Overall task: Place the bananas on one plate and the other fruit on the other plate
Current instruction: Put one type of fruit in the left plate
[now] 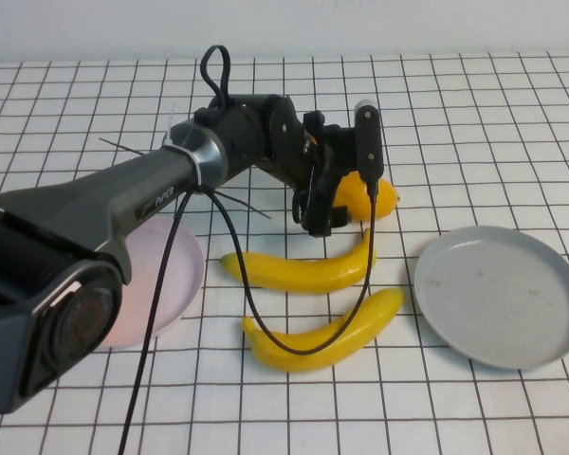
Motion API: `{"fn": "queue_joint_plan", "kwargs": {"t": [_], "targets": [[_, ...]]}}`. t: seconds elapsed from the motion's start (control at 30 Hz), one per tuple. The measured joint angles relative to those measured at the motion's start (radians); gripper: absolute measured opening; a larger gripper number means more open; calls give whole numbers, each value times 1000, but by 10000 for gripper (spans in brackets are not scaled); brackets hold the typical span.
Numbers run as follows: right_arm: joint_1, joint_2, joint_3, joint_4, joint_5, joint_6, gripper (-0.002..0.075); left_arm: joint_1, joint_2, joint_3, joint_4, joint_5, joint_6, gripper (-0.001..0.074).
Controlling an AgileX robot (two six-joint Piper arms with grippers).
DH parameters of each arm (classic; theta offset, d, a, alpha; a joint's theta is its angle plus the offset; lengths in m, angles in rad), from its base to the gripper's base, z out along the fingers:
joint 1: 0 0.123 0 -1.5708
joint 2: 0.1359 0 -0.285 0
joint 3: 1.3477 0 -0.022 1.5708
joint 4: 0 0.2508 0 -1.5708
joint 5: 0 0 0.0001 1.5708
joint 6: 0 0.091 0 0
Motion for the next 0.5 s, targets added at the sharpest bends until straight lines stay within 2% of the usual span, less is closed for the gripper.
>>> {"fn": "queue_joint_plan", "kwargs": {"t": [0.17, 0.4, 0.5], "targets": [[0, 0, 0, 0, 0, 0, -16, 12, 0, 0, -22, -2, -22, 647], [0, 0, 0, 0, 0, 0, -16, 12, -2, -39, -51, 20, -140, 434], [0, 0, 0, 0, 0, 0, -16, 12, -2, -71, -53, 56, -179, 391]]}}
